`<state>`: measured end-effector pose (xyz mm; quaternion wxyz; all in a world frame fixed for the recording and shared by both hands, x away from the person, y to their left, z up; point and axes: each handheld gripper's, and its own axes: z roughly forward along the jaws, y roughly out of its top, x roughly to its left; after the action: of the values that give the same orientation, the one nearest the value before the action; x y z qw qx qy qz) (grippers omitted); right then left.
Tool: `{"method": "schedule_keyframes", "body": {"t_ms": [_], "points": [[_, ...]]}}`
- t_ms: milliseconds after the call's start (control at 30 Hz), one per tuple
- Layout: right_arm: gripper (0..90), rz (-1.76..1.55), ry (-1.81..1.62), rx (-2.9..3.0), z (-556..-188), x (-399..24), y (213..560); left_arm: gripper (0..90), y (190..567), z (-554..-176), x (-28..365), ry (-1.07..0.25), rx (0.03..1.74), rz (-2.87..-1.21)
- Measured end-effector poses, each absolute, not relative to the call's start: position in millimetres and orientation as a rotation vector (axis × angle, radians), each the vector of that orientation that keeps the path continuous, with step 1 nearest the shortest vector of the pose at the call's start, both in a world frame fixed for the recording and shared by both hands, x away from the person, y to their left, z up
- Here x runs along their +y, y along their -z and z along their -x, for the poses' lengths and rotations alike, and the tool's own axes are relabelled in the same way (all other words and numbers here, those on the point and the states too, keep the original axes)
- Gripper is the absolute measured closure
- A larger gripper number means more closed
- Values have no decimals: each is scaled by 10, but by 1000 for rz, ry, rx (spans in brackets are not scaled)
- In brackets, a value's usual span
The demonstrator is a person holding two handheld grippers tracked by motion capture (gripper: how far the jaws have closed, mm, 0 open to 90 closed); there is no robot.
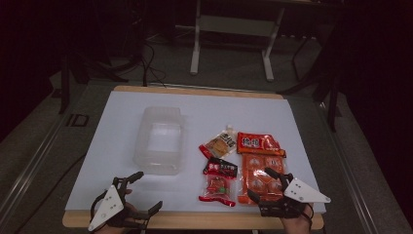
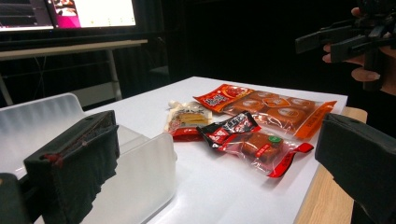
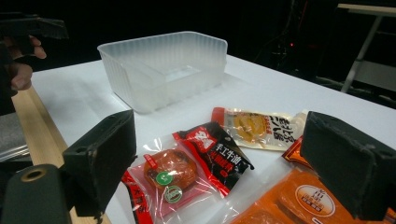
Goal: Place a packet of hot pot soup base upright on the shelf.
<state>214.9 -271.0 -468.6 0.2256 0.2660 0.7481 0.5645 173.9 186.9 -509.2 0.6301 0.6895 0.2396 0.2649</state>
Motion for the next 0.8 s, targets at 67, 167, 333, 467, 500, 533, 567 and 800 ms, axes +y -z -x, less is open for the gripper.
{"method": "schedule_keyframes", "body": {"t_ms": [67,167,333,467,500,533,567,800], "points": [[106,-739,-1539,2068,-2156,-2717,4692,3,5093,-1743,1874,-595,544,-1566],[106,-745,-1543,2085,-2162,-2720,4699,3,5091,-1741,1882,-596,550,-1557],[106,-672,-1524,2133,-2153,-2663,4694,3,5089,-1737,1882,-578,555,-1549],[106,-629,-1480,2191,-2142,-2589,4715,3,5085,-1739,1863,-590,569,-1577],[106,-631,-1476,2201,-2142,-2579,4717,3,5084,-1741,1859,-586,574,-1587],[106,-641,-1463,2217,-2137,-2559,4717,3,5083,-1739,1855,-592,579,-1591],[106,-639,-1459,2225,-2132,-2552,4716,3,5082,-1738,1848,-589,583,-1597],[105,-599,-1525,2218,-2060,-2498,4548,3,5076,-1736,1829,-565,591,-1602]]}}
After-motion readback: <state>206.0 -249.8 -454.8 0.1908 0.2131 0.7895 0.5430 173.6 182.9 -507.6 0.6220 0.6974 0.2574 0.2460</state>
